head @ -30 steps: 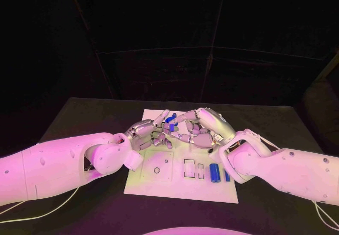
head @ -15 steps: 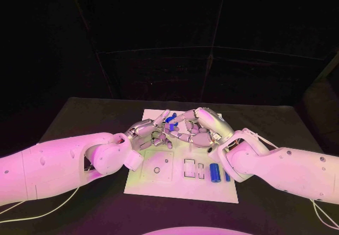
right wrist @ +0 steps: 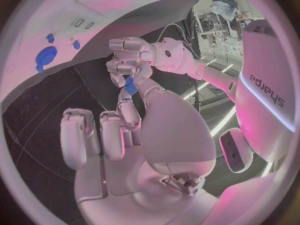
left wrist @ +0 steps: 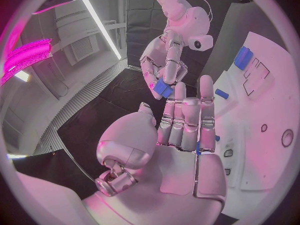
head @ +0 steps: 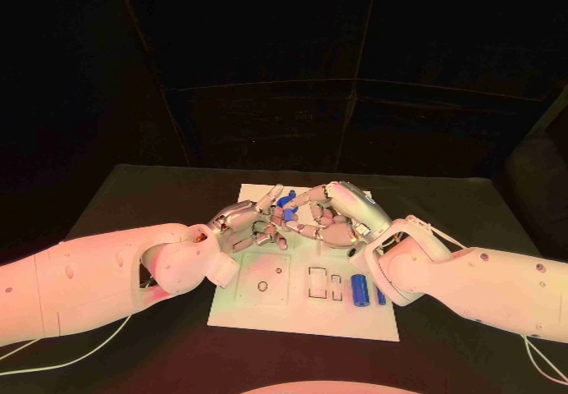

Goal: Assemble the parts on the task board

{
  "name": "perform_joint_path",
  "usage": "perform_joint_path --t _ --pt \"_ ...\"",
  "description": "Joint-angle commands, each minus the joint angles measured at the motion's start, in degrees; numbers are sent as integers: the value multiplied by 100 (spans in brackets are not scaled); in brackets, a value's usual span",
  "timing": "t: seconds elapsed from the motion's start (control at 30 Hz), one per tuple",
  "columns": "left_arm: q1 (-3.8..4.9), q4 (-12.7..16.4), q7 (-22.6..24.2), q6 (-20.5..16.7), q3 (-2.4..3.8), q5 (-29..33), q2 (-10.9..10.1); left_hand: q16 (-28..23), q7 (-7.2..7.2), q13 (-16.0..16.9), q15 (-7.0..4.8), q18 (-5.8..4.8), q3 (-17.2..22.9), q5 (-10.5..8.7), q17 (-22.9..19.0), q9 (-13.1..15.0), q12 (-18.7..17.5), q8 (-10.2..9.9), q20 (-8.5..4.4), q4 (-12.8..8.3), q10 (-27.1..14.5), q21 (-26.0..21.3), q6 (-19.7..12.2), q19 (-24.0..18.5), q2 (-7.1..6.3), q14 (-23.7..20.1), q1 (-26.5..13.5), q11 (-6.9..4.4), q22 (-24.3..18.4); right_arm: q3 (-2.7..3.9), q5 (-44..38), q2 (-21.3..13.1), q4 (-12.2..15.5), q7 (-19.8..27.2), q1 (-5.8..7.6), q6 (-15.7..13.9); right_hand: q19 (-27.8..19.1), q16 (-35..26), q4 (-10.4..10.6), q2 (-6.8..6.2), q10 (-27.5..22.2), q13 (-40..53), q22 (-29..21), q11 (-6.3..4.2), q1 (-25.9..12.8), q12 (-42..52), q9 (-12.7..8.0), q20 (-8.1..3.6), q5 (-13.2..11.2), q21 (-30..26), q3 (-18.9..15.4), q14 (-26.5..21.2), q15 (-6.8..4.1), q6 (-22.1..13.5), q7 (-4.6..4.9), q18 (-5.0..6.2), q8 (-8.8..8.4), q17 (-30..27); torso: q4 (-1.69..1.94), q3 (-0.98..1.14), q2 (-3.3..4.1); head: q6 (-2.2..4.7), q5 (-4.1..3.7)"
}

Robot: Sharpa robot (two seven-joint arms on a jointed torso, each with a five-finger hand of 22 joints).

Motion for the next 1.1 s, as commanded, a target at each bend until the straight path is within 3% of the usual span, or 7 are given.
perform_joint_path --t 0.03,0.77,0.9,1.1 --pt "11 10 141 100 10 -32 -6 39 3 0 -26 82 10 23 5 6 16 27 -19 5 41 31 41 -35 15 24 63 4 6 -3 -41 -26 9 -96 4 31 174 27 -30 64 37 16 1000 -3 17 31 10 -26 31 20 15 471 -44 77 -48 8 39 850 -3 1 1 -3 10" --pt "11 -7 135 44 10 -32 -25 51 -4 0 -31 82 18 24 16 8 23 34 -24 2 55 38 56 -34 17 33 72 -3 10 -3 -63 -76 40 -89 4 -10 173 23 -32 65 38 18 1000 -2 15 32 11 -26 33 20 16 469 -45 79 -48 8 40 845 -1 -2 0 -13 18" --pt "12 -27 91 -11 10 -32 -26 60 -2 -4 -35 82 27 25 17 4 19 27 -29 -5 48 47 46 -34 10 37 92 -3 14 -3 -39 -75 56 8 3 -109 175 27 -32 64 44 27 1003 -2 11 40 11 -27 32 22 14 470 -45 82 -47 7 41 850 -2 0 4 -14 18" --pt "14 -98 -98 -304 10 -33 -38 116 124 -56 26 65 -12 20 6 -88 -63 -128 0 -17 -180 105 -232 -35 -94 52 194 96 41 -3 85 -78 102 228 3 -353 181 29 -28 60 50 34 1011 -1 -15 46 14 -27 4 26 2 471 -44 92 -48 5 44 855 -1 3 5 -15 21"
